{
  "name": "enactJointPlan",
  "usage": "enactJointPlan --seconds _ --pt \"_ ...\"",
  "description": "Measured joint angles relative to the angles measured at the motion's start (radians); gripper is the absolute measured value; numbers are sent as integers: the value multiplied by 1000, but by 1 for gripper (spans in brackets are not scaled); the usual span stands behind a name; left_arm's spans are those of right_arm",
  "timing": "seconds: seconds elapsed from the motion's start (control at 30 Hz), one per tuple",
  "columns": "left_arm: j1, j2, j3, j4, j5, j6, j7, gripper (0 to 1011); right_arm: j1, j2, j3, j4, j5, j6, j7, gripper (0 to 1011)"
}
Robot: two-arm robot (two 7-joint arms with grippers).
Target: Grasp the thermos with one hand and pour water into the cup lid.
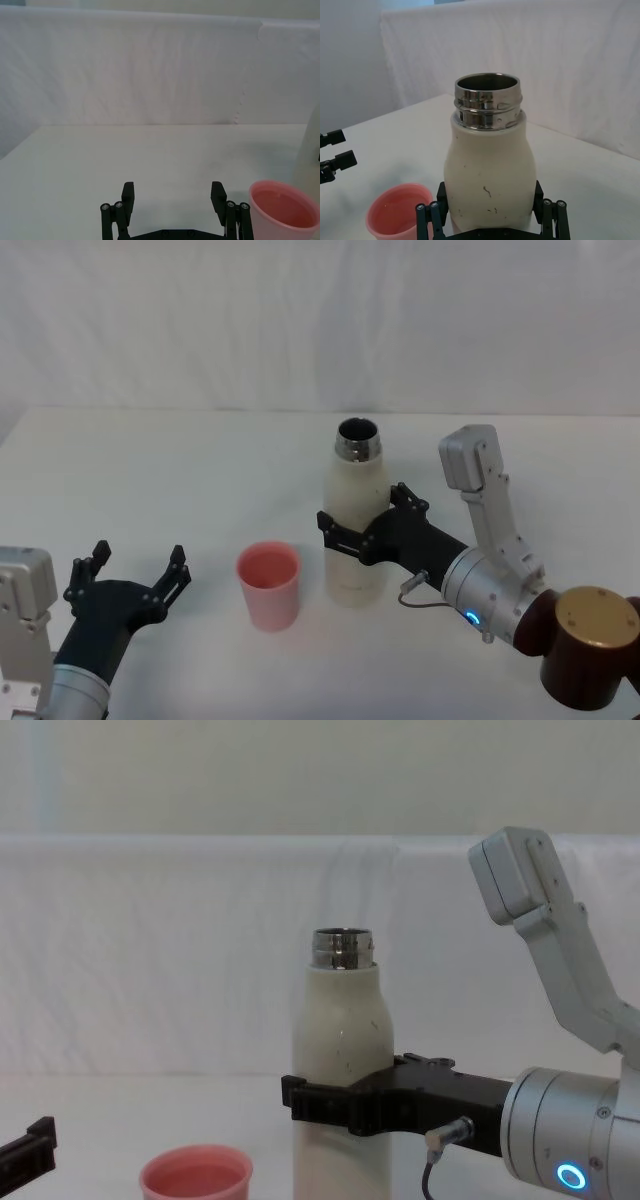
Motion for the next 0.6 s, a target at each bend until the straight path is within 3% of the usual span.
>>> enactJointPlan --seconds 0.6 --pt "0 0 0 0 0 0 0 1001 -1 -1 1 0 -3 0 1 1000"
